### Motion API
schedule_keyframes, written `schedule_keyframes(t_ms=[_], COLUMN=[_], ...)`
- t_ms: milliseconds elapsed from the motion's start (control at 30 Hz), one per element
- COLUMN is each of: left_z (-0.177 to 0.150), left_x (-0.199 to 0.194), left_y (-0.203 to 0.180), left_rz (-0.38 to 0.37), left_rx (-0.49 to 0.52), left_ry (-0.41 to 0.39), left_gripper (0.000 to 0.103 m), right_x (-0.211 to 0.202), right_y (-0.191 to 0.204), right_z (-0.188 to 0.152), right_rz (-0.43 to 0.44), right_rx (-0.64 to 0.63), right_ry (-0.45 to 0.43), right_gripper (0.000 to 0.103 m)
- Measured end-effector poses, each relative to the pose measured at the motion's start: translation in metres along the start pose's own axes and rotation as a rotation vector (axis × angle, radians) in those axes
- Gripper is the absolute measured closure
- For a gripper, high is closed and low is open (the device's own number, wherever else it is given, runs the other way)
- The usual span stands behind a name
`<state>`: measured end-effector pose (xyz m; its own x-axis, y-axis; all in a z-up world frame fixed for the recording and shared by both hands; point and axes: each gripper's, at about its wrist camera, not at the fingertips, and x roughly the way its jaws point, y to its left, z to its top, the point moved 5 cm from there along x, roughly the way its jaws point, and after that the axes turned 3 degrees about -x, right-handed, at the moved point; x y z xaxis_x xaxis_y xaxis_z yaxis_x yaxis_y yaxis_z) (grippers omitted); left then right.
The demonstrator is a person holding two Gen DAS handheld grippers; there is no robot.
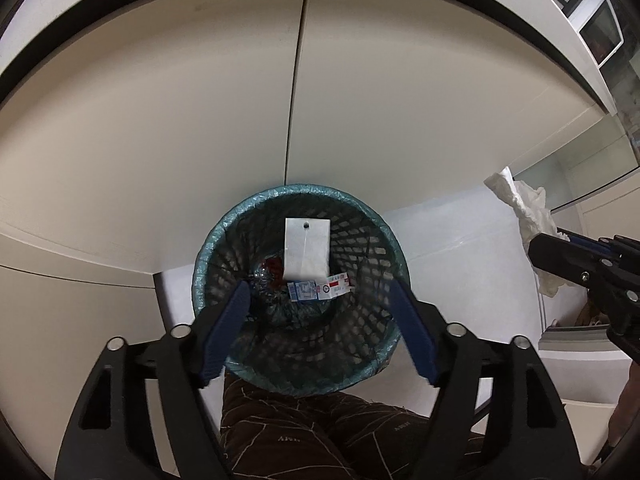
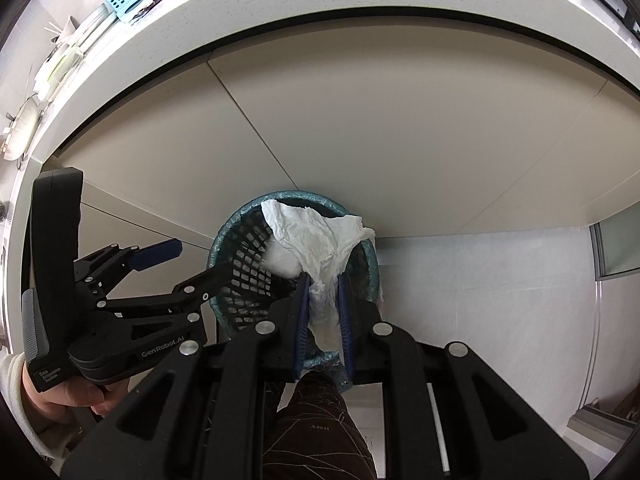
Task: Collect trash
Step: 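Open the left tool dropping the plastic sheet while the right tool releases the tissue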
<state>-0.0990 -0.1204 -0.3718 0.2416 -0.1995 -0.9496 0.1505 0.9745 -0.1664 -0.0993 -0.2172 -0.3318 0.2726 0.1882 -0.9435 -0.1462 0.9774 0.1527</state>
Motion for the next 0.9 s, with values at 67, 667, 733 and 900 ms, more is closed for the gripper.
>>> schedule_keyframes(t_ms=[67,667,733,900], left_z=[-0.001,-0.004,-0.007,-0.013], left_x=[-0.002,-0.046,-0.048,-0.052], left_y=[-0.001,0.066,0.076,0.095], left_rz=[-0.005,0.031,0.039,0.060], left_rx=[-0.003,-0.136,-0.153,-0.180], left_ry=[-0.011,-0.093,-0.092,-0.092], left_gripper=[0.021,0.006,0.006,0.006], right_x=[-0.001,0.040,0.045,0.059], right_y=[-0.001,0.039,0.044,0.048], right_z=[0.000,0.006,0.004,0.004], right_rz=[0.004,0.051,0.051,0.057], right_rx=[0.000,-0.088,-0.103,-0.120], right_ry=[-0.001,0.040,0.046,0.068], right_gripper=[0.090,0.089,0.090,0.089])
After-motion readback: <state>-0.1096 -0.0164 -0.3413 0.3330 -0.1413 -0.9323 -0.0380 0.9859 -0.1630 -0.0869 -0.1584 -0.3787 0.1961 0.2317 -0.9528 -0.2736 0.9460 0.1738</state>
